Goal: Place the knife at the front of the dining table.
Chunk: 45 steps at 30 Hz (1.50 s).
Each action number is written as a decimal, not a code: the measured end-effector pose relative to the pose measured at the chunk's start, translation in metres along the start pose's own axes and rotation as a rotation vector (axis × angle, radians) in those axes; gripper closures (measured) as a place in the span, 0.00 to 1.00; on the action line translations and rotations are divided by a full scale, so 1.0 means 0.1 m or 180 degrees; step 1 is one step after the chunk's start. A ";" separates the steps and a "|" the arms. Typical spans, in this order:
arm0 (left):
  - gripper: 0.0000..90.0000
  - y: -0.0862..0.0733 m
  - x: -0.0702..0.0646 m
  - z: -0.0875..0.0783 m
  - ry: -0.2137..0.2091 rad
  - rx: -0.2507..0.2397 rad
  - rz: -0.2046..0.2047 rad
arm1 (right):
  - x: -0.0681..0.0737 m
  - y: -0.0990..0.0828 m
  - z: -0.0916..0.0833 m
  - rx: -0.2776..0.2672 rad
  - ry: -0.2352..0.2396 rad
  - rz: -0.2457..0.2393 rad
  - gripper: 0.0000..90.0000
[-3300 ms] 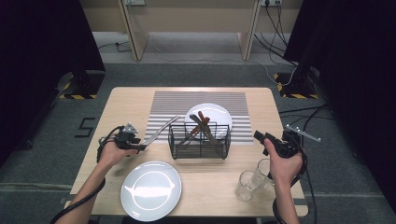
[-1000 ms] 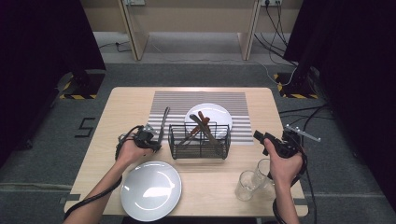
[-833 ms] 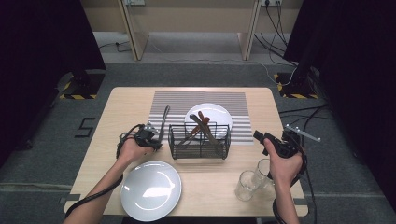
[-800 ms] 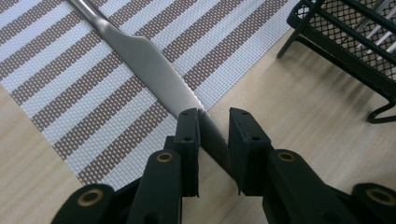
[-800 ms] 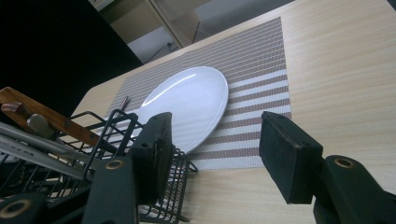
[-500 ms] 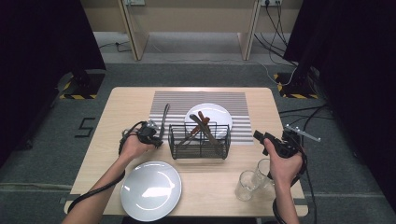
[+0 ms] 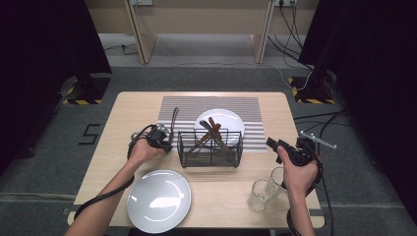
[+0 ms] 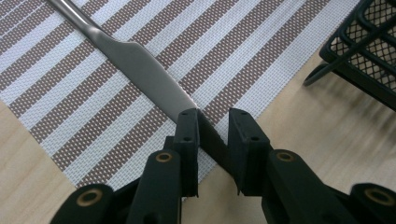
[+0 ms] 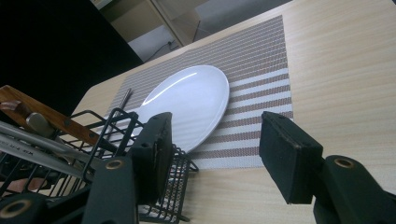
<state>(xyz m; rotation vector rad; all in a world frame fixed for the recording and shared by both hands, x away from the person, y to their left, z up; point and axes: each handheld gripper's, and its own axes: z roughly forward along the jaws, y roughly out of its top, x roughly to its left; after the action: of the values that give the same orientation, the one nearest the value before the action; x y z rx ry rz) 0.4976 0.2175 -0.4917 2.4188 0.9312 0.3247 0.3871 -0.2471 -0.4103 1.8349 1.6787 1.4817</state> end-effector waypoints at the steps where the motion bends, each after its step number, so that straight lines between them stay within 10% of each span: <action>1: 0.82 0.00 0.00 0.00 0.0000 0.0000 0.0000 | 0.00 0.00 0.00 0.0000 0.0000 0.0000 0.50; 26: 0.80 0.08 0.01 0.04 0.0037 0.0017 0.0006 | 0.00 0.00 -0.01 0.0002 0.0008 0.0012 0.50; 45: 0.48 -0.01 -0.02 -0.13 0.0098 -0.0283 -0.0169 | 0.01 0.02 -0.03 -0.0031 -0.0004 -0.0010 0.49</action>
<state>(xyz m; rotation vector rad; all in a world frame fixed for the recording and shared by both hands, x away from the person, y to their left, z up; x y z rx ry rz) 0.4903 0.2220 -0.4817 2.3102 0.9723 0.3770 0.3854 -0.2487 -0.4070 1.8269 1.6702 1.4847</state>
